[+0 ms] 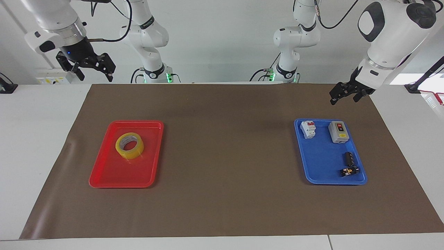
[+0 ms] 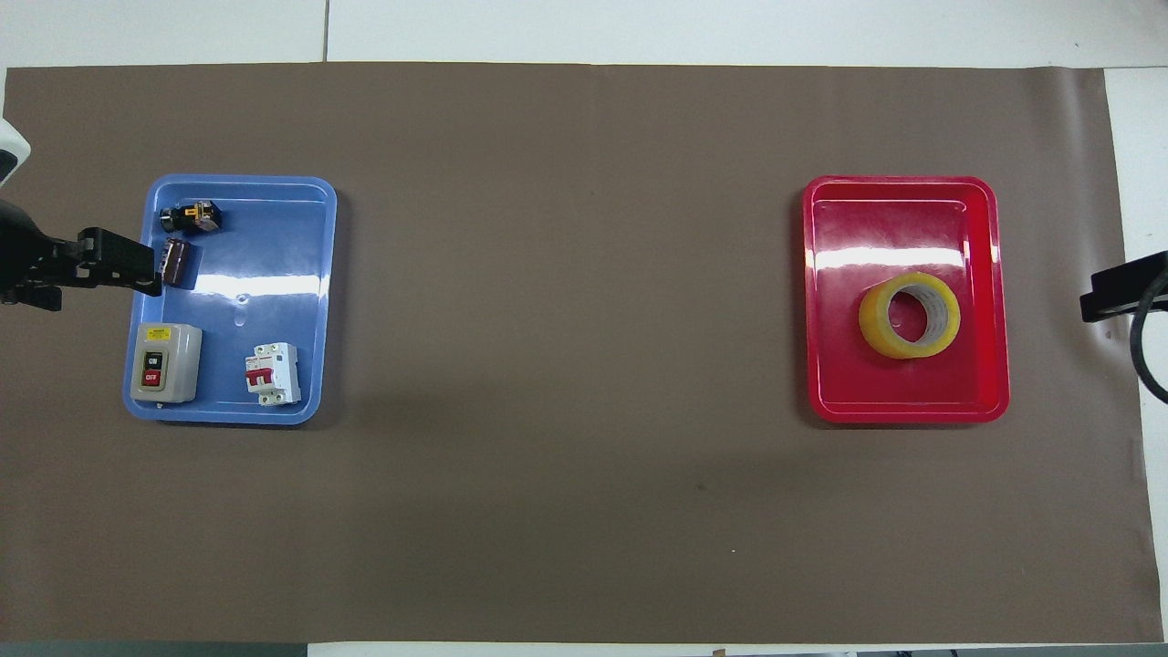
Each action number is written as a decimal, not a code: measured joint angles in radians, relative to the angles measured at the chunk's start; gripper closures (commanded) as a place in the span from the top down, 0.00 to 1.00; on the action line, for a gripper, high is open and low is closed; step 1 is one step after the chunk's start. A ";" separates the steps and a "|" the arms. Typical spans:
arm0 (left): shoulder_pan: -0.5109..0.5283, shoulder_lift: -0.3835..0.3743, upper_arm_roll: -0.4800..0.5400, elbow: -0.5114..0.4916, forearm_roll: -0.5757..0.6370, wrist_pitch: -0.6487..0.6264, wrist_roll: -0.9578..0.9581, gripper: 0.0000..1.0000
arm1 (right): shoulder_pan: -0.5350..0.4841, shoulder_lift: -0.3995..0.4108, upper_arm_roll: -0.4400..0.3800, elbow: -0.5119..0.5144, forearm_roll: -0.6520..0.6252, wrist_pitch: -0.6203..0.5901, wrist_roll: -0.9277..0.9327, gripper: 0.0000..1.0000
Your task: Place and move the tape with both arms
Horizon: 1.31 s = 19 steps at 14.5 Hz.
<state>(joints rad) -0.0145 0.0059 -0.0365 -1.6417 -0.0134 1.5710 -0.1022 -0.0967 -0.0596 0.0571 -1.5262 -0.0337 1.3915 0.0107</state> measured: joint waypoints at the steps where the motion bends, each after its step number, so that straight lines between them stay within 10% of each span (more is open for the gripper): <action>1: 0.000 0.000 0.000 0.000 0.000 0.000 0.000 1.00 | 0.000 0.000 0.000 0.000 0.000 0.000 0.000 1.00; 10: 0.000 0.000 0.000 0.000 0.000 0.000 0.000 1.00 | 0.007 0.000 -0.008 -0.011 0.000 0.024 0.000 1.00; 19: 0.000 0.000 0.000 0.000 0.000 0.000 0.000 1.00 | 0.173 -0.009 -0.184 -0.022 0.000 0.036 0.000 1.00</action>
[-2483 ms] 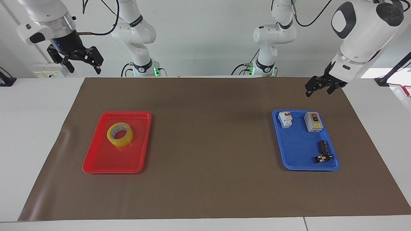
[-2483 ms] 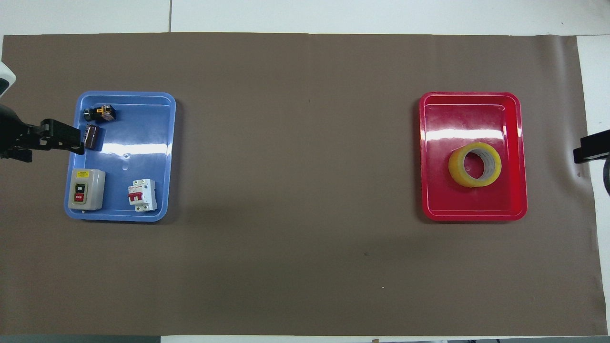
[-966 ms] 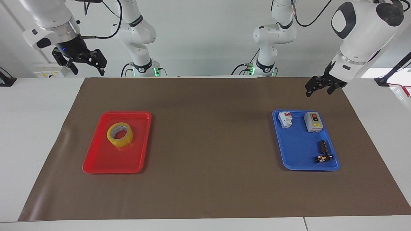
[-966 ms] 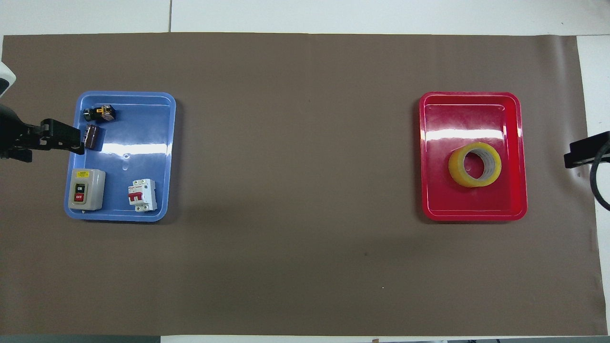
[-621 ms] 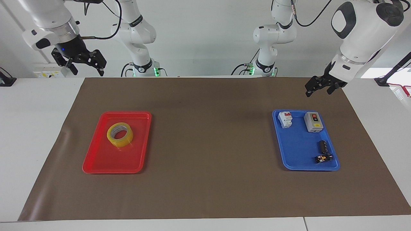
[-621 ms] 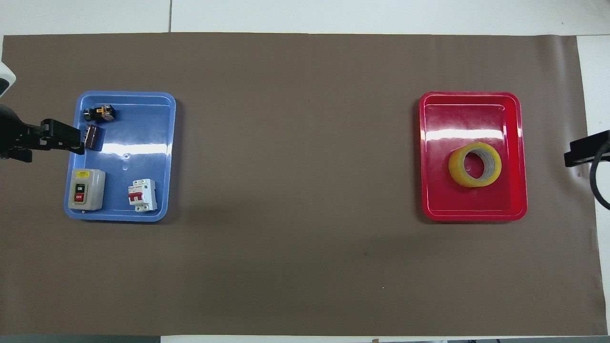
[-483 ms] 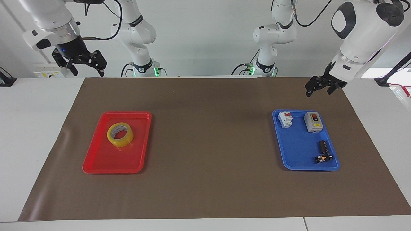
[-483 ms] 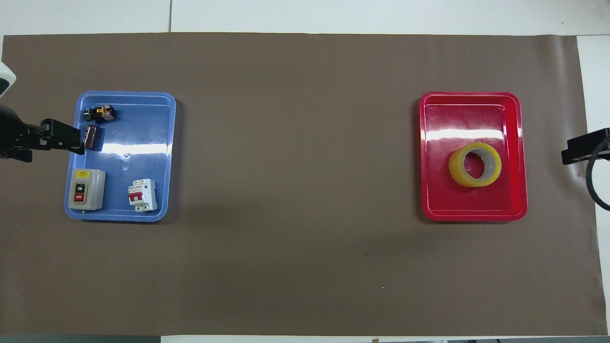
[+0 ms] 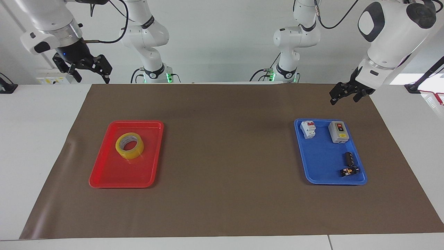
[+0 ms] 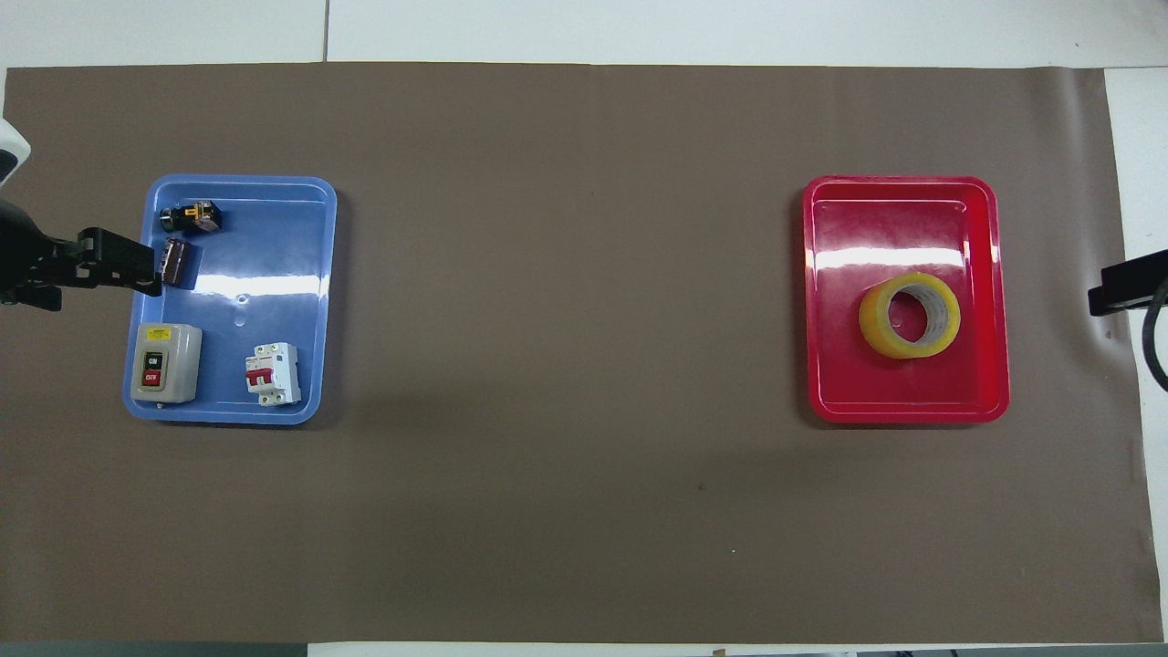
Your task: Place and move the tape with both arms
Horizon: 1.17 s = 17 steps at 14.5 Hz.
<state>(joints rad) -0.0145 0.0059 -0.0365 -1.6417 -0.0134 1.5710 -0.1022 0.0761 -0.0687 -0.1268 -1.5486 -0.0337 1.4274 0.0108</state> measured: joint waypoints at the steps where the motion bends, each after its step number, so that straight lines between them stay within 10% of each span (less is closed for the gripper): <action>1: 0.000 0.000 0.000 0.000 0.000 0.000 0.000 1.00 | 0.001 0.000 0.000 0.000 0.000 0.000 0.000 1.00; 17: 0.000 0.000 0.000 0.000 0.000 0.000 0.000 1.00 | 0.022 -0.012 0.000 -0.047 0.013 0.047 -0.006 1.00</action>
<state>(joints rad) -0.0145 0.0059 -0.0365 -1.6417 -0.0134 1.5710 -0.1022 0.0981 -0.0810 -0.1267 -1.5951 -0.0211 1.4746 0.0049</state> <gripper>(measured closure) 0.000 0.000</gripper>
